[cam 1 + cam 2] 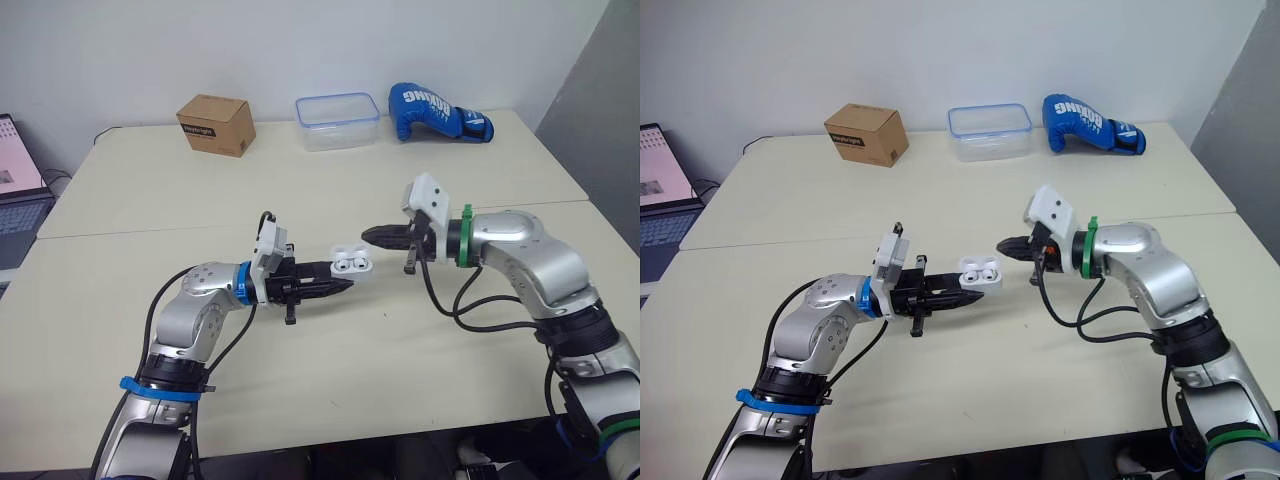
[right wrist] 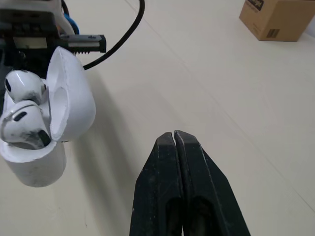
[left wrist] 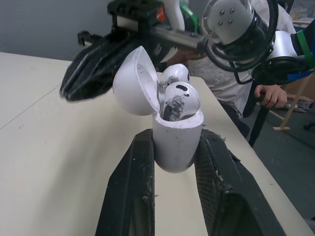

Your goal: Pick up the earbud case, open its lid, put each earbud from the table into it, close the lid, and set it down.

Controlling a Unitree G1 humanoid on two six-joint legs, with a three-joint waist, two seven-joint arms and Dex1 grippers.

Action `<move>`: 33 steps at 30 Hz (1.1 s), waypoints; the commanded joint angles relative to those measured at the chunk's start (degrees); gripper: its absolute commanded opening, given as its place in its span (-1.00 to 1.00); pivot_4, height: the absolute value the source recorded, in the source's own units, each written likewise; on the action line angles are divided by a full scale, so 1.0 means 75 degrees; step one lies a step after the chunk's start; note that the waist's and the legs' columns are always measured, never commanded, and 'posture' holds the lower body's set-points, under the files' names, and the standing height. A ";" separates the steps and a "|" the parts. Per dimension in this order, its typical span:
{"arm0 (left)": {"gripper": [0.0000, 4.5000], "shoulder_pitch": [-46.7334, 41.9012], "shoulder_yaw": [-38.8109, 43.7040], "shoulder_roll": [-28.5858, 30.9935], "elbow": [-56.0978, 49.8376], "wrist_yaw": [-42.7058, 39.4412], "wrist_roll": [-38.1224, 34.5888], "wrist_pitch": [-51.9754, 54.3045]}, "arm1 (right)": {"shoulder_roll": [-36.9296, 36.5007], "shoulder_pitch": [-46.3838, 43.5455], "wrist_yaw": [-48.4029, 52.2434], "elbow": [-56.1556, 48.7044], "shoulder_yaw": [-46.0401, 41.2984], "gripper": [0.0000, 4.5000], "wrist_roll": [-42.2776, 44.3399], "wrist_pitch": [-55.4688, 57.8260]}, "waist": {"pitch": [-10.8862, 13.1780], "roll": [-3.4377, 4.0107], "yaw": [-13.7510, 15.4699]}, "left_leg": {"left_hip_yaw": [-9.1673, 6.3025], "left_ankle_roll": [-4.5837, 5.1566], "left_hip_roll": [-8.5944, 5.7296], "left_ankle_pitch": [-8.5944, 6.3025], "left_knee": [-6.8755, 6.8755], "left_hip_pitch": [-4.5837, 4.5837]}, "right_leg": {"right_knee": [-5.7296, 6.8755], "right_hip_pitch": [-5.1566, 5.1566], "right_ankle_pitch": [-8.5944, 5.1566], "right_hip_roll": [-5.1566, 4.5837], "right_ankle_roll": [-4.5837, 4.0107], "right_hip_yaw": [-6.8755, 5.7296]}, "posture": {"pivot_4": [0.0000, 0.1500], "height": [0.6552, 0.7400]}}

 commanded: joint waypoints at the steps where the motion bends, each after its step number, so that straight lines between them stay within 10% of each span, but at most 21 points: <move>1: -0.67 -0.0121 -0.0016 -0.0037 -0.0225 -0.0029 -0.0137 -0.0077 | 0.0146 -0.0263 0.0249 -0.0037 -0.0011 -0.99 -0.0220 -0.0413 | 0.0000 0.0000 0.0000 | 0.0000 0.0000 0.0000 0.0000 0.0000 0.0000 | 0.0001 0.0000 0.0000 0.0000 0.0000 0.0001 | 1.00 0.78; 33: -0.67 -0.0285 0.0236 -0.0029 -0.0228 0.0384 -0.0546 0.0880 | -0.0265 0.0639 0.0994 -0.2178 0.0000 -0.99 -0.0258 -0.0633 | 0.0000 0.0000 0.0007 | -0.0003 0.0000 -0.0001 0.0000 0.0001 -0.0001 | 0.0002 0.0000 0.0000 0.0000 0.0000 0.0000 | 1.00 0.78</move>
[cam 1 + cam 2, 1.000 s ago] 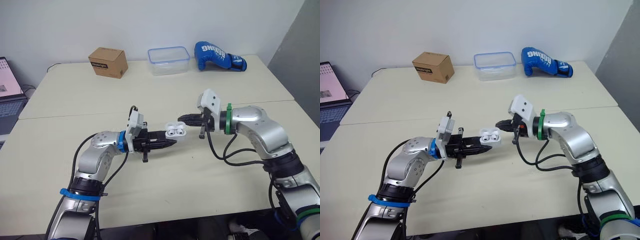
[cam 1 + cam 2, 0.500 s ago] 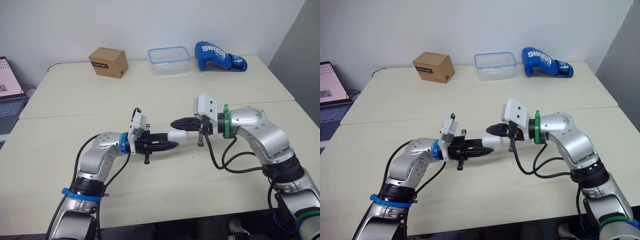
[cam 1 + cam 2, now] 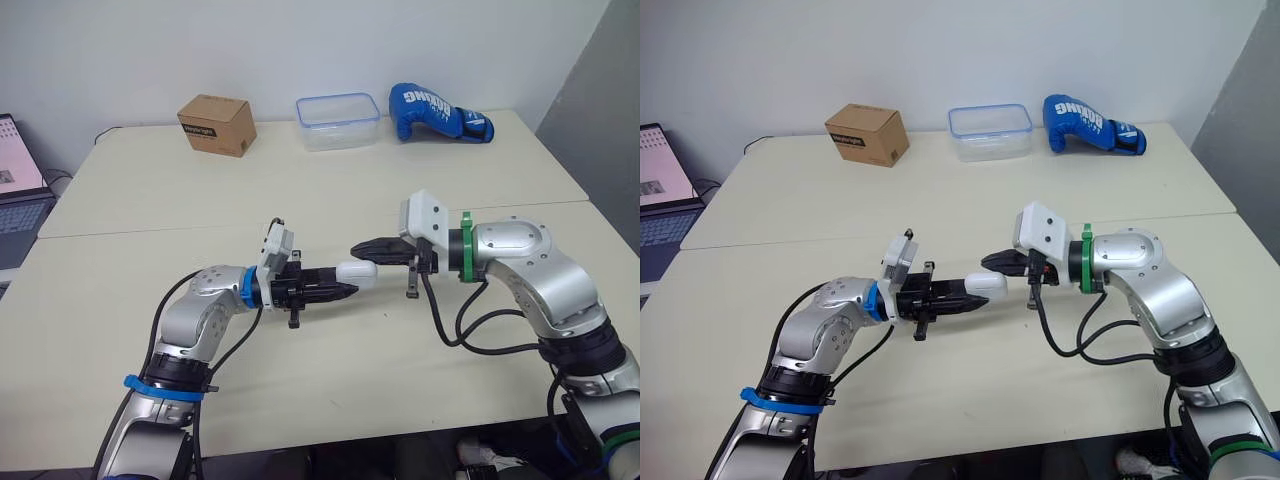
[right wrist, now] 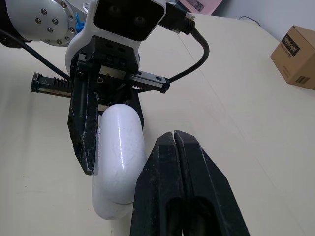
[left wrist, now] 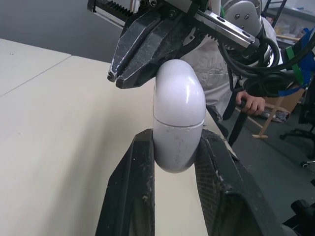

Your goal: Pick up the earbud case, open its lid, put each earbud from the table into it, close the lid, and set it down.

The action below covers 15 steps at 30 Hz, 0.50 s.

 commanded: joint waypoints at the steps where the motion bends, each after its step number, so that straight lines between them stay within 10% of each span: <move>1: -0.67 -0.0236 0.0395 0.0018 -0.0248 0.0347 -0.0277 0.0109 | -0.0078 0.0108 0.0413 -0.0545 0.0265 -0.99 -0.0085 -0.0471 | 0.0000 0.0000 0.0000 | 0.0000 0.0000 0.0000 0.0000 0.0000 0.0000 | 0.0000 0.0000 0.0000 0.0000 0.0000 0.0000 | 1.00 0.78; 15: -0.67 -0.0531 -0.0081 0.0443 -0.0263 0.1775 0.0219 0.2321 | -0.0841 -0.0183 0.0805 0.0334 -0.1100 -0.99 0.0642 0.0512 | 0.0002 -0.0003 0.0036 | -0.0004 0.0001 -0.0003 0.0000 0.0000 -0.0002 | -0.0004 0.0004 0.0000 0.0000 0.0000 -0.0001 | 1.00 0.78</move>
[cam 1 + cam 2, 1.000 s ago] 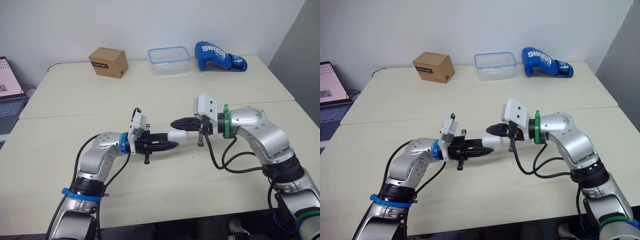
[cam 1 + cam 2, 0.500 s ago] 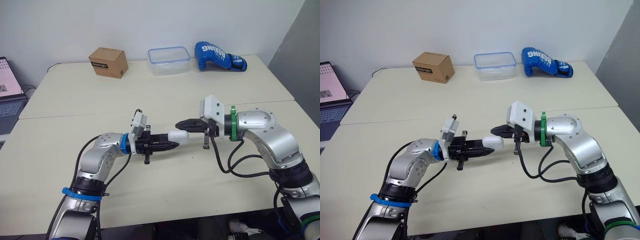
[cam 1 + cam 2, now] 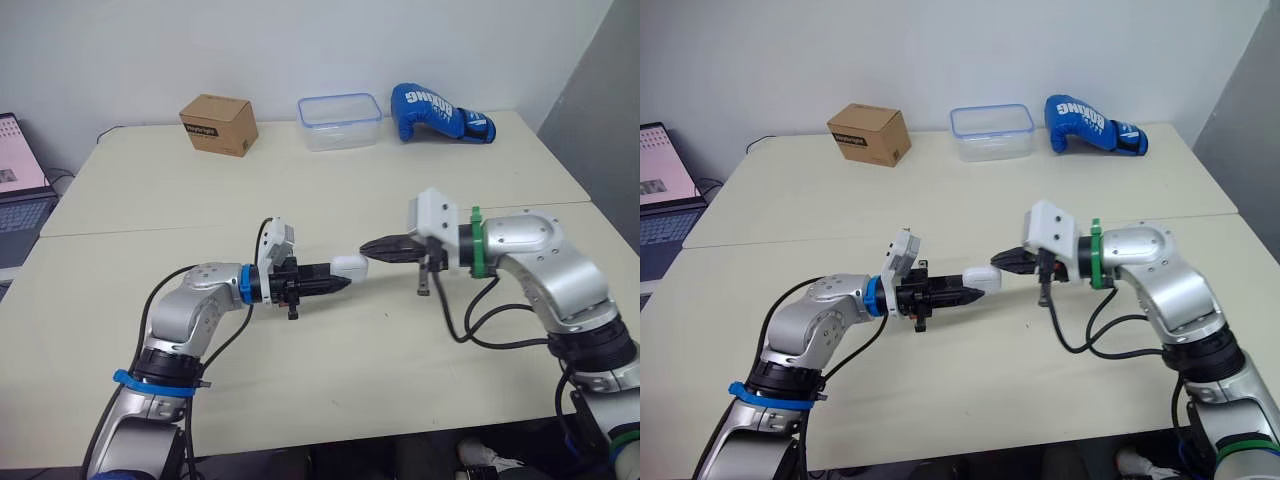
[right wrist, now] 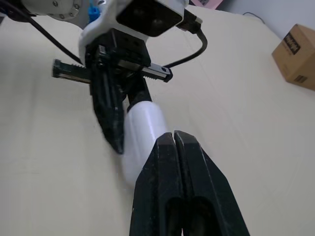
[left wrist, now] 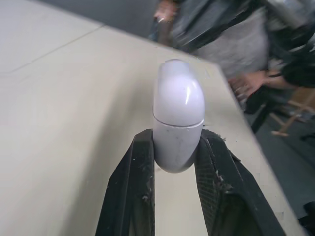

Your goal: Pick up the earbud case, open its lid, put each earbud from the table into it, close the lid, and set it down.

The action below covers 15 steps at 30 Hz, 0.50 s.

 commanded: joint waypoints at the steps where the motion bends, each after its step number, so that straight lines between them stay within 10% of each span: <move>1: -0.67 -0.0386 -0.0046 -0.0086 -0.0029 0.0826 -0.0088 0.1303 | -0.0471 0.0035 0.0303 0.0071 -0.0794 -0.99 0.0609 0.0530 | 0.0001 -0.0001 0.0013 | 0.0000 0.0000 -0.0004 0.0000 0.0000 0.0000 | -0.0002 0.0001 0.0000 -0.0002 0.0000 0.0000 | 1.00 0.78; 15: -0.67 -0.2401 0.0479 -0.1505 0.2598 0.2294 -0.0391 0.3847 | -0.1149 0.1395 0.0070 0.0187 -0.0926 -0.99 0.0247 0.0657 | 0.0002 -0.0004 -0.0024 | 0.0008 -0.0001 -0.0001 0.0001 0.0004 0.0000 | 0.0006 -0.0003 0.0000 -0.0001 0.0001 0.0001 | 1.00 0.78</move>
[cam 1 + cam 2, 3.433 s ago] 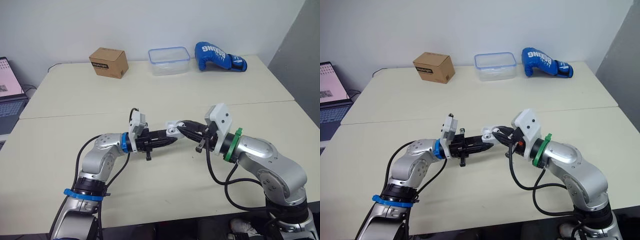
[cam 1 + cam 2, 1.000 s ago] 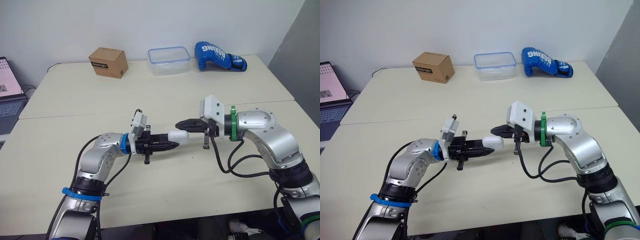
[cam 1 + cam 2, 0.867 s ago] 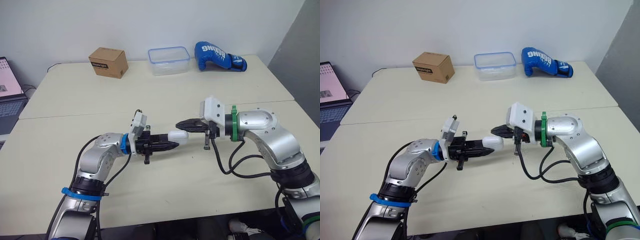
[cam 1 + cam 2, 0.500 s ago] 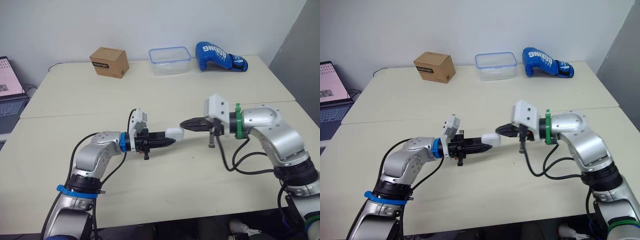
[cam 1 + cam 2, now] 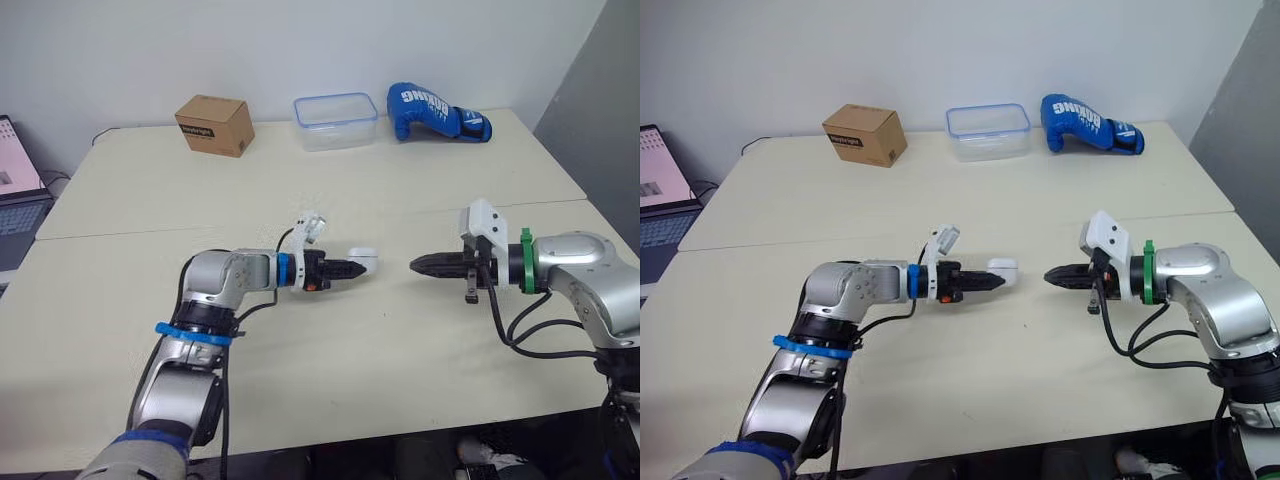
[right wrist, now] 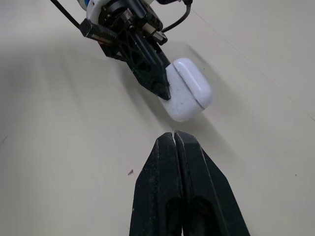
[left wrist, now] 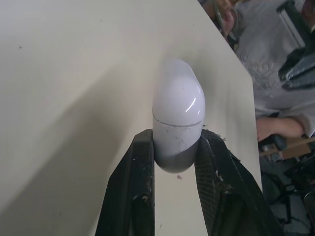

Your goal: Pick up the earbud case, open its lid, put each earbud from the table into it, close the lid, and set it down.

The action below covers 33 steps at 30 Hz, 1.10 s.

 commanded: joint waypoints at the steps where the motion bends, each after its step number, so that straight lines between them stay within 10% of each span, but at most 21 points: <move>1: -0.67 -0.0346 0.0241 -0.0109 0.0400 0.0252 -0.0015 0.0148 | -0.0201 0.0146 -0.0082 -0.0043 -0.0118 -0.99 -0.0170 -0.0179 | 0.0000 0.0000 0.0008 | 0.0000 0.0000 0.0000 0.0000 -0.0001 0.0000 | 0.0000 0.0000 0.0000 -0.0001 0.0000 0.0000 | 1.00 0.78; 20: -0.67 -0.0269 0.0037 0.0049 0.1395 0.0827 0.0842 -0.0250 | -0.0105 0.0196 -0.0133 -0.0199 -0.0277 -0.99 -0.0055 -0.0214 | 0.0000 0.0000 0.0019 | 0.0002 -0.0001 -0.0002 0.0001 0.0005 0.0004 | 0.0005 0.0004 0.0001 -0.0003 0.0001 0.0003 | 1.00 0.78; 29: 0.53 0.0002 -0.0393 0.0462 0.1060 0.0933 0.1324 -0.0637 | -0.0040 0.0149 -0.0048 -0.0130 -0.0210 -1.00 -0.0105 -0.0326 | -0.0005 0.0001 0.0010 | 0.0002 -0.0002 0.0000 0.0001 0.0007 0.0023 | 0.0008 0.0024 0.0002 -0.0003 0.0002 0.0003 | 1.00 0.78; 33: 0.53 0.0351 -0.0755 0.1070 0.0380 0.0874 0.1525 -0.0595 | 0.0027 0.0170 -0.0046 -0.0142 -0.0196 -1.00 -0.0105 -0.0383 | -0.0009 0.0008 -0.0064 | 0.0005 -0.0002 0.0008 0.0001 0.0004 0.0038 | 0.0010 0.0032 0.0002 0.0003 0.0002 0.0008 | 1.00 0.78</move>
